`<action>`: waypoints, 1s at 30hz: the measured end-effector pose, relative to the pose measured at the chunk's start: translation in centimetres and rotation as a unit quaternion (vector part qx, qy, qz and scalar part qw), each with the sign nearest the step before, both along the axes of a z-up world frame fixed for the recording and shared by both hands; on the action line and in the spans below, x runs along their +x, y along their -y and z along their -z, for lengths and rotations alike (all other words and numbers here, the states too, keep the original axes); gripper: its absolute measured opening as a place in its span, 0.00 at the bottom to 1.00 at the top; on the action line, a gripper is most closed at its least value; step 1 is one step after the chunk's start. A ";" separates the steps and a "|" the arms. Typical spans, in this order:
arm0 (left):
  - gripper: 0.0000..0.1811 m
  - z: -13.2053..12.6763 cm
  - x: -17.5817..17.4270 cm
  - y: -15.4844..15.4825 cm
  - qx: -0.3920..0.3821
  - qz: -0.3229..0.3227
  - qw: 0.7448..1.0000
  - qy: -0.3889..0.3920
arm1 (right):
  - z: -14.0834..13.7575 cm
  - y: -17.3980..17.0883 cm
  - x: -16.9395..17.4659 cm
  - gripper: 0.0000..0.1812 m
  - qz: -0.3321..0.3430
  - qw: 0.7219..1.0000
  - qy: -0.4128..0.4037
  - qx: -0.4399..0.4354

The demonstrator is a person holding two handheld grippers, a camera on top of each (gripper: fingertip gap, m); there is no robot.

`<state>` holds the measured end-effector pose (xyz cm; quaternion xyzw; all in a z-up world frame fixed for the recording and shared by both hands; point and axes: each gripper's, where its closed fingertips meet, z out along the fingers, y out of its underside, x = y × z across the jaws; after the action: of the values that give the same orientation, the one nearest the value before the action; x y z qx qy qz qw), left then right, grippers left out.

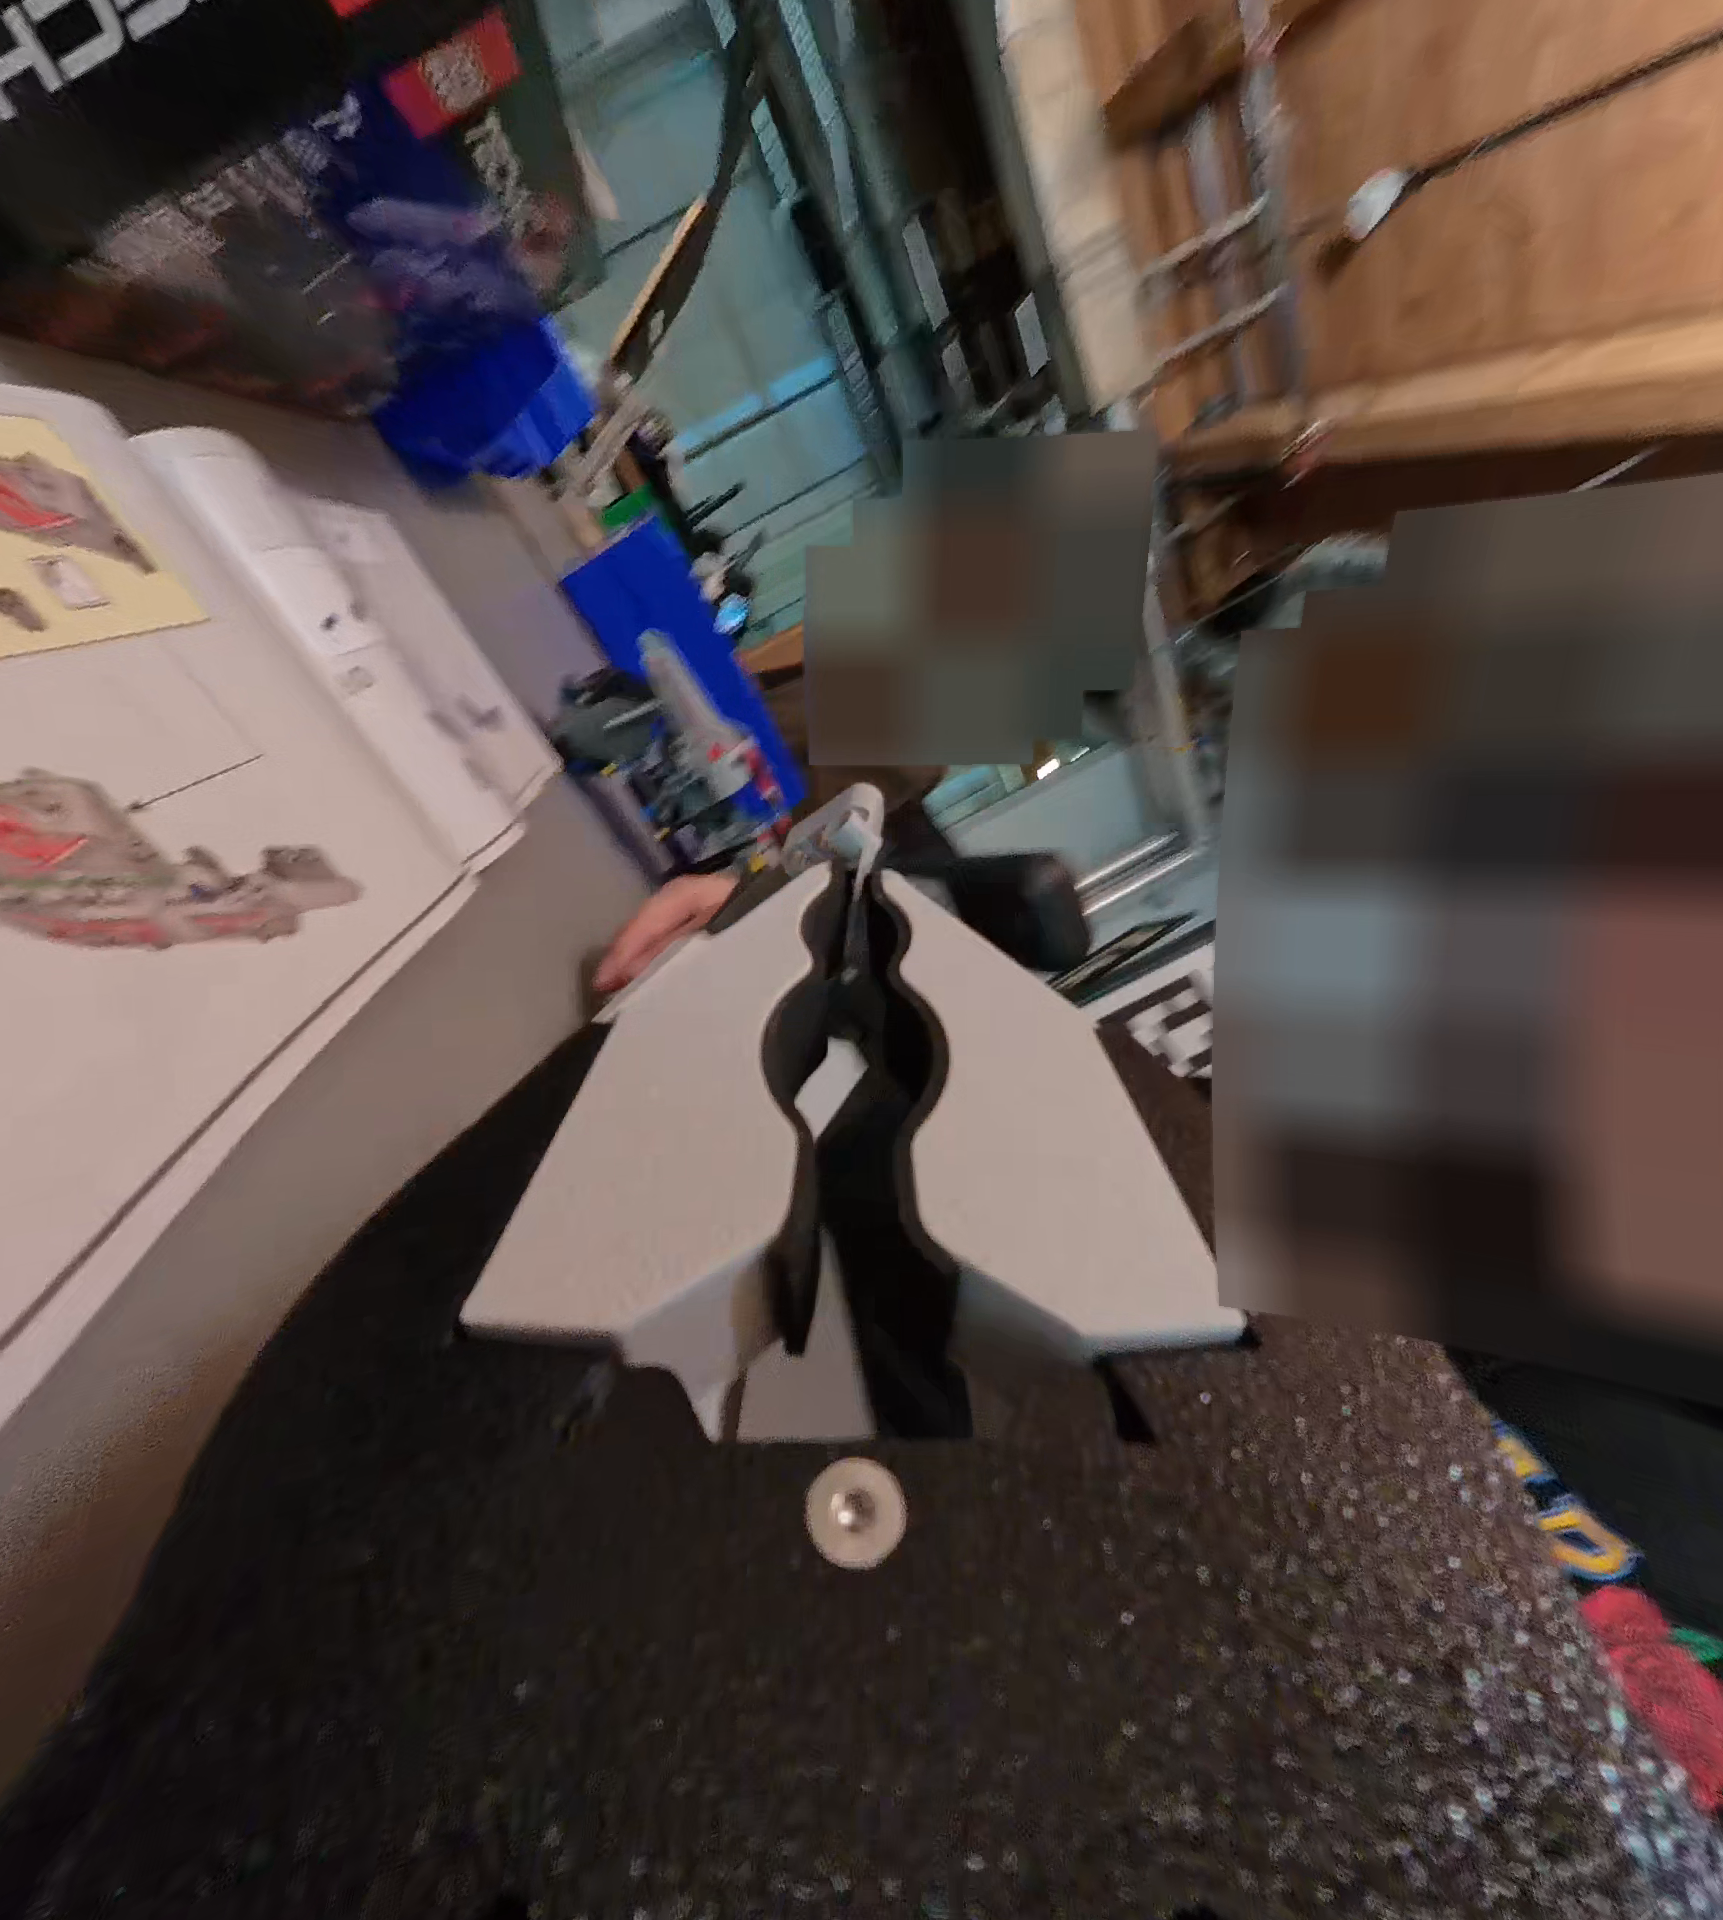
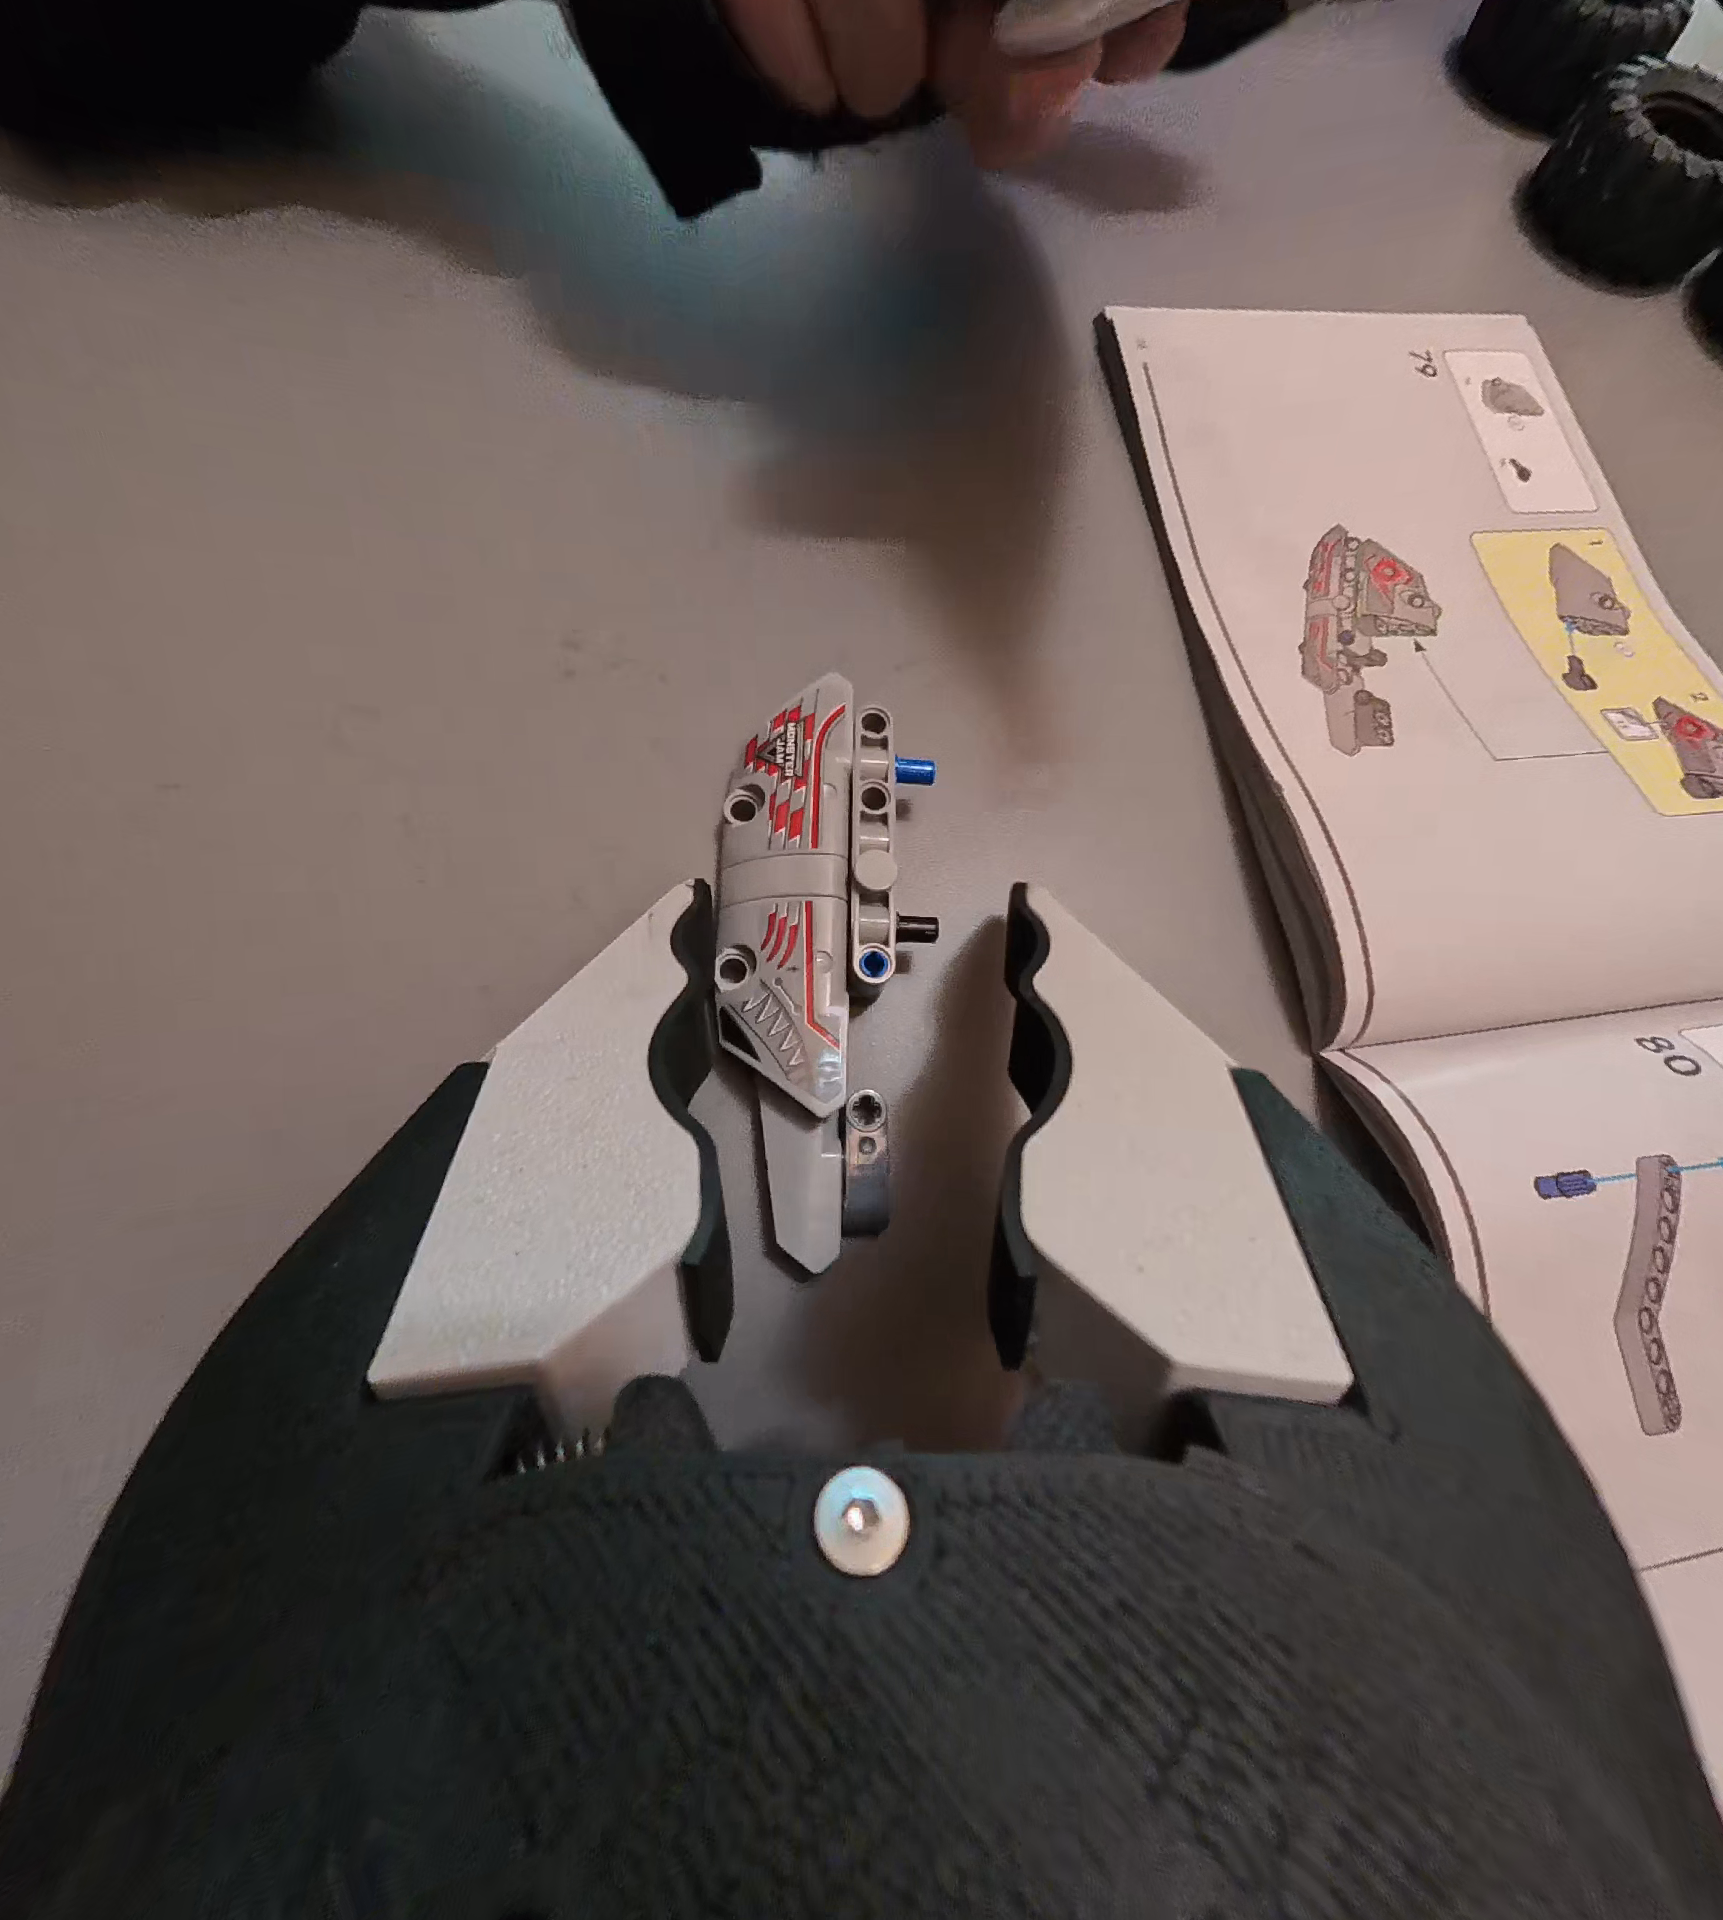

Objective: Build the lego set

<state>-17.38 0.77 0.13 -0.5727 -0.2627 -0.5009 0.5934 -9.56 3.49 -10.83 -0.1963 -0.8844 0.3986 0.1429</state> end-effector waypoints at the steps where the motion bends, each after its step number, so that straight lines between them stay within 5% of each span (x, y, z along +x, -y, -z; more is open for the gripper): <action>1: 0.00 0.7 0.5 0.1 -0.024 0.005 0.999 -0.032 | 0.0 0.0 0.0 0.30 0.001 1.000 0.003 -0.001; 4: 0.00 1.6 2.5 -0.1 -0.043 0.029 0.993 -0.110 | 0.1 0.1 0.3 0.27 -0.002 1.000 0.020 -0.006; 15: 0.00 2.2 5.9 -0.2 -0.040 0.089 0.973 -0.208 | 0.3 0.3 0.6 0.22 -0.009 0.999 0.040 -0.012; 23: 0.00 3.3 6.1 0.2 -0.069 0.098 0.956 -0.268 | -0.2 0.8 0.2 0.22 -0.036 0.998 -0.047 0.015; 30: 0.00 6.5 9.3 2.9 -0.133 0.234 0.911 -0.314 | -0.7 0.9 -0.6 0.22 -0.036 0.992 -0.114 0.030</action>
<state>-8.10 -2.14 -6.41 -0.8190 0.0145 -0.3804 0.4292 -10.19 2.60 -10.10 -0.1130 -0.8805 0.3967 0.2337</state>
